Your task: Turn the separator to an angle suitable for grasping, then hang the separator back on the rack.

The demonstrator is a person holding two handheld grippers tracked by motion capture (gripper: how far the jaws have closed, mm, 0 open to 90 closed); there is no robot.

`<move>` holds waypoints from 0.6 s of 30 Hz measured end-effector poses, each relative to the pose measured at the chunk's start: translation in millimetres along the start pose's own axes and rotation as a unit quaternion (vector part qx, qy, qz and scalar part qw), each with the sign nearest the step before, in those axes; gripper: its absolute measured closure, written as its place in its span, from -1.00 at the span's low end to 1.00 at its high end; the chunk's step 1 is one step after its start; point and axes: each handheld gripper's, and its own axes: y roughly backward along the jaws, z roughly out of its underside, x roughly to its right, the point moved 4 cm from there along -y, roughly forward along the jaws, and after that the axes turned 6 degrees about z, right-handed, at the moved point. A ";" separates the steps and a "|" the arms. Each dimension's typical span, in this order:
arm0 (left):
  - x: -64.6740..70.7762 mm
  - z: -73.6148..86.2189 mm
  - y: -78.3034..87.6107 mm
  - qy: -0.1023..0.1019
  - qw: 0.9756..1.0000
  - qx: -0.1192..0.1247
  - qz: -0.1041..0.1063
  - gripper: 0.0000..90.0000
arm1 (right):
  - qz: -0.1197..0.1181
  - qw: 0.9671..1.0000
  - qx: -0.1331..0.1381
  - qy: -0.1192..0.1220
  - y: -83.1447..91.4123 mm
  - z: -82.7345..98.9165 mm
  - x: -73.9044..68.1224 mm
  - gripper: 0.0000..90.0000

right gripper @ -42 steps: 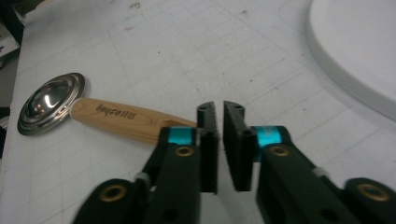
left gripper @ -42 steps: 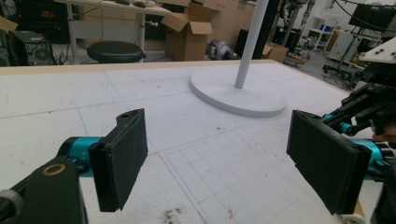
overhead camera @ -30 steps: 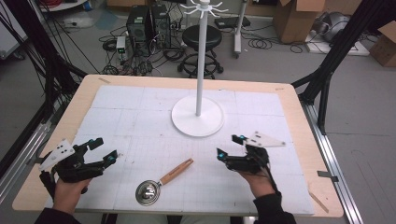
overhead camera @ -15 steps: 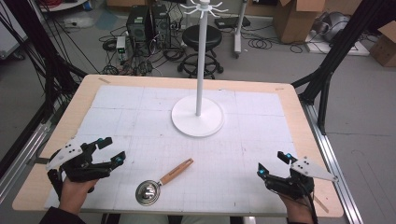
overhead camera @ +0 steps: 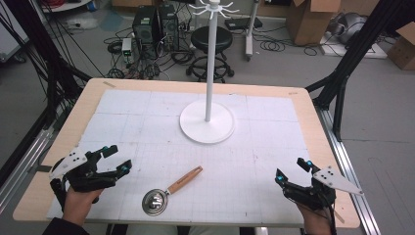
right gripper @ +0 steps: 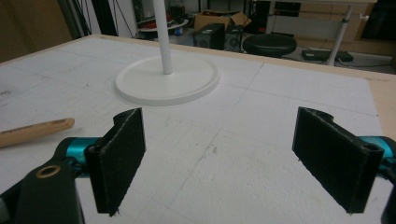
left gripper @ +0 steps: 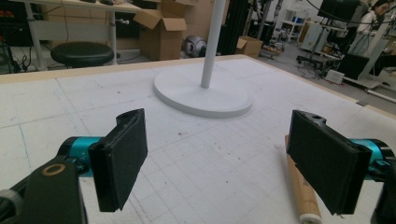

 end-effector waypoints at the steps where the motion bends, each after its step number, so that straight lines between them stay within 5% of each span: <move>1: 0.1 0.6 -0.6 0.000 1.000 -0.004 0.002 -0.54 | 0.001 1.000 0.001 -0.002 -0.2 -0.1 0.3 -0.64; 11: 6.0 1.0 -5.7 0.014 1.000 -0.012 0.020 -0.55 | -0.001 1.000 -0.006 0.003 -1.8 1.0 -1.8 -0.64; 18: 27.3 2.3 -27.9 0.007 0.997 -0.059 0.055 -0.47 | -0.009 1.000 -0.009 0.013 -4.7 0.9 -5.9 -0.64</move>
